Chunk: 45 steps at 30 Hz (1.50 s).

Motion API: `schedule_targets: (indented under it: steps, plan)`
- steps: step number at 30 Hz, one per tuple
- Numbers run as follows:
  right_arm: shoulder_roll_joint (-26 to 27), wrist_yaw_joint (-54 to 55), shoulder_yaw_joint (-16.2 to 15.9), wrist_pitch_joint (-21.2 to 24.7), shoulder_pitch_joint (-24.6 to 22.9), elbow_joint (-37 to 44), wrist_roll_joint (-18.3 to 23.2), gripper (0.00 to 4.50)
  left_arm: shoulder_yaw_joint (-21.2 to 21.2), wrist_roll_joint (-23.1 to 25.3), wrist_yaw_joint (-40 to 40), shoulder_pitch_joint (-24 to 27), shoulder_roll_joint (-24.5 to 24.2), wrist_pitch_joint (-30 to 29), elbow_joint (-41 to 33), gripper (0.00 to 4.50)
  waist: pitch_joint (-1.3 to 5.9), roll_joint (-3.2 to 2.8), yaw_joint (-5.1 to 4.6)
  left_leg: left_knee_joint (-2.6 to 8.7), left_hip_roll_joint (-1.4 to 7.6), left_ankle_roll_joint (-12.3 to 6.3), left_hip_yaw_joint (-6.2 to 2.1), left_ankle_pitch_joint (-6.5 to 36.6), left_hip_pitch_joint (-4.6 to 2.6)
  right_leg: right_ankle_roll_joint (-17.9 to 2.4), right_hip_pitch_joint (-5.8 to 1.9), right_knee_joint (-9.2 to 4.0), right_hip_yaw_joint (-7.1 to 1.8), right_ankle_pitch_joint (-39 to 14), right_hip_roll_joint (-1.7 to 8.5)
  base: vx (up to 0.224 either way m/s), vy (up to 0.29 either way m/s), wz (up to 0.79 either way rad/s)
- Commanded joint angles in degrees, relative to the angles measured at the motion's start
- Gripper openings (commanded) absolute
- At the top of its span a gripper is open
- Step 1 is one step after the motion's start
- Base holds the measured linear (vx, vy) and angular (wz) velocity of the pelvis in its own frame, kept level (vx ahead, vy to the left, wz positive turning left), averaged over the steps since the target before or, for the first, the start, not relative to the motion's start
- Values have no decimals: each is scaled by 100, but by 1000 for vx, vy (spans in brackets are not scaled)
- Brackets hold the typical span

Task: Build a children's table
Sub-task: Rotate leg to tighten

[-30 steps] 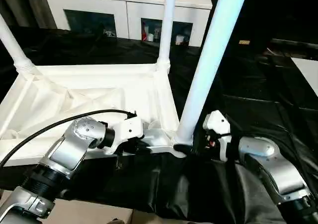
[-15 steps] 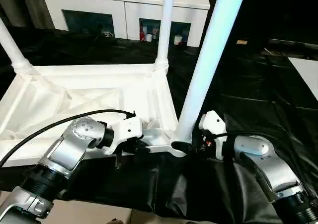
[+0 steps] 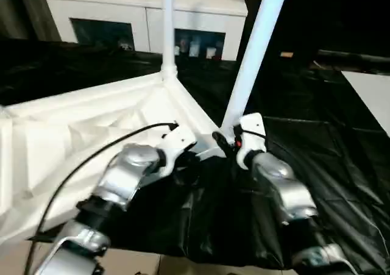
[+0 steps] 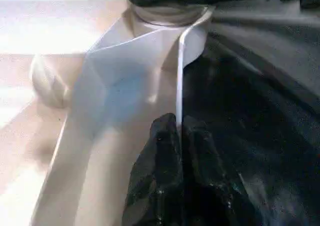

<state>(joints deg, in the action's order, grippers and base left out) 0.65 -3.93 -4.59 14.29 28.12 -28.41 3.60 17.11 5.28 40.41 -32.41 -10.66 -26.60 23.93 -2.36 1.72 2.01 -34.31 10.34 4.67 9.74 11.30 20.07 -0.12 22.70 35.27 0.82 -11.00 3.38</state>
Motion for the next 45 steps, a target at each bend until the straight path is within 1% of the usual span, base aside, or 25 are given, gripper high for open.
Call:
schedule_targets:
  steps: [1, 3, 4, 6, 7, 11, 14, 16, 17, 18, 19, 20, 21, 22, 24, 27, 28, 30, 32, 34, 38, 39, 40, 43, 45]
  plan:
    - [249, 282, -64, 102, 2, -777, -65, 261, 22, -73, -400, -122, 431, -19, 204, 0, 273, 10, -5, 470, 179, 149, -72, 1480, -7, -946, -196, -466, -190, -1501, 354, 0, 0, 0]
    - [342, 232, -112, 17, 146, -958, -86, 261, 45, -17, -512, -192, 545, -4, 337, 0, 273, -20, 7, 472, 173, 80, -72, 1565, -18, -901, -183, -483, -189, -1545, 358, 0, 0, 0]
    - [435, -5, -60, -118, 209, -1003, 38, 296, 46, 5, -578, -239, 606, -20, 409, 0, 276, -17, 7, 472, 174, 49, -68, 1554, -1, -887, -188, -485, -192, -1506, 363, 0, 0, 0]
    - [466, -445, -70, -366, 183, -689, 157, 317, 59, 69, -629, -309, 572, 22, 462, 0, 278, -10, 24, 478, 178, -9, -69, 1562, -3, -861, -188, -487, -189, -1477, 358, 0, 0, 0]
    - [434, -467, -91, -387, 164, -630, 136, 331, 65, 85, -610, -315, 533, 51, 461, 0, 285, 22, 28, 481, 180, -39, -71, 1488, 22, -864, -209, -480, -185, -1414, 362, 0, 0, 0]
    - [216, -547, -93, -440, 9, -296, 110, 346, 61, 129, -465, -285, 325, 161, 424, 0, 273, -8, 39, 494, 185, -71, -80, 1534, 25, -838, -197, -500, -180, -1589, 365, 0, 0, 0]
    - [29, -620, -126, -418, -97, -76, 49, 372, 64, 147, -345, -247, 218, 218, 366, 0, 274, -4, 32, 499, 189, -60, -79, 1557, 25, -842, -178, -508, -181, -1664, 365, 0, 0, 0]
    - [-384, -1113, -124, -283, -424, 596, 119, 372, 126, 173, -42, -115, -45, 252, 123, 0, 281, -9, 77, 484, 204, -124, -66, 1503, 25, -823, -191, -504, -195, -1452, 358, 0, 0, 0]
    - [-454, -1233, -109, -253, -482, 711, 140, 372, 136, 174, 10, -89, -95, 251, 73, 0, 289, -8, 70, 483, 202, -145, -70, 1399, 54, -854, -211, -478, -194, -1322, 362, 0, 0, 0]
    - [-784, -1780, -146, -158, -682, 1135, 255, 372, 195, 155, 279, 14, -310, 300, -126, 0, 285, -23, 81, 489, 200, -172, -76, 1289, 69, -878, -235, -473, -186, -1191, 359, 0, 0, 0]
    - [-784, -1780, -146, -158, -682, 1135, 255, 372, 195, 155, 279, 14, -310, 300, -126, 0, 287, -38, 79, 485, 202, -190, -79, 1238, 84, -891, -243, -460, -185, -1113, 367, 0, 0, 0]
    - [-956, -2064, -196, -136, -776, 1331, 287, 372, 221, 129, 415, 59, -414, 310, -214, 0, 297, -51, 55, 482, 212, -207, -82, 1132, 98, -952, -246, -439, -180, -937, 361, 0, 0, 0]
    - [-1231, -2478, -253, -109, -907, 1590, 374, 372, 288, 50, 770, 137, -608, 472, -356, 0, 328, -36, 65, 436, 213, -317, -69, 901, 102, -1093, -278, -401, -178, -512, 362, 0, 0, 0]
    - [-1484, -2845, -311, -96, -1018, 1802, 453, 372, 342, -16, 1066, 208, -787, 528, -491, 0, 334, -40, 77, 427, 218, -373, -62, 806, 99, -1131, -277, -386, -182, -334, 364, 0, 0, 0]
    - [-2098, -3722, -517, -58, -1264, 2269, 703, 372, 574, -207, 2029, 402, -1309, 1052, -845, 0, 324, -51, 88, 418, 231, -508, -62, 646, 102, -1236, -281, -349, -178, 42, 358, 0, 0, 0]
    - [-2426, -4308, -612, 128, -1385, 2573, 978, 372, 704, -305, 2606, 468, -1657, 1182, -1028, 0, 312, -65, 102, 415, 238, -576, -34, 774, 58, -1413, -256, -339, -172, 58, 350, 0, 0, 0]
    - [-2519, -4502, -639, 201, -1412, 2676, 1065, 372, 718, -333, 2731, 463, -1738, 1172, -1065, 0, 281, -126, 110, 436, 259, -534, -35, 920, 44, -1417, -221, -361, -176, -156, 357, 0, 0, 0]
    - [-2756, -4957, -738, 378, -1453, 2887, 1142, 372, 697, -473, 3080, 453, -1940, 1101, -1237, 0, 282, -76, 135, 453, 275, -444, -29, 1116, 1, -1394, -217, -384, -172, -504, 352, 0, 0, 0]
    - [-2840, -5080, -796, 376, -1465, 2924, 1110, 372, 688, -480, 3138, 443, -1988, 1103, -1258, 0, 260, -100, 158, 472, 283, -325, -27, 1182, 7, -1369, -195, -397, -179, -709, 367, 0, 0, 0]
    - [-2977, -5264, -928, 361, -1483, 2941, 1045, 372, 691, -430, 3164, 406, -2068, 1181, -1219, 0, 261, -90, 157, 470, 273, -221, -28, 1242, 9, -1345, -198, -398, -182, -768, 363, 0, 0, 0]
    - [-3152, -5499, -1113, 316, -1510, 2968, 1019, 372, 667, -458, 3200, 356, -2145, 1299, -1140, 0, 277, -62, 147, 451, 253, -228, -30, 1130, 33, -1273, -231, -392, -190, -729, 378, 0, 0, 0]
    - [-3114, -5456, -1123, 292, -1477, 2908, 955, 346, 655, -454, 3224, 354, -2147, 1308, -1132, 0, 285, -71, 153, 442, 255, -252, -28, 1045, 33, -1293, -228, -384, -190, -642, 381, 0, 0, 0]
    - [-3090, -5420, -1134, 266, -1448, 2865, 897, 338, 645, -450, 3241, 354, -2150, 1311, -1130, 0, 289, -10, 165, 434, 252, -288, -28, 923, 53, -1302, -241, -360, -185, -554, 381, 0, 0, 0]
    - [-2967, -5329, -1058, 300, -1362, 2770, 903, 332, 636, -462, 3256, 370, -2158, 1292, -1165, 0, 291, -23, 163, 427, 252, -305, -21, 868, 39, -1330, -230, -360, -180, -510, 375, 0, 0, 0]
    - [-2927, -5301, -1031, 292, -1329, 2736, 936, 305, 639, -467, 3249, 378, -2156, 1282, -1176, 0, 291, -28, 164, 429, 253, -301, -22, 885, 39, -1341, -226, -361, -179, -548, 380, 0, 0, 0]
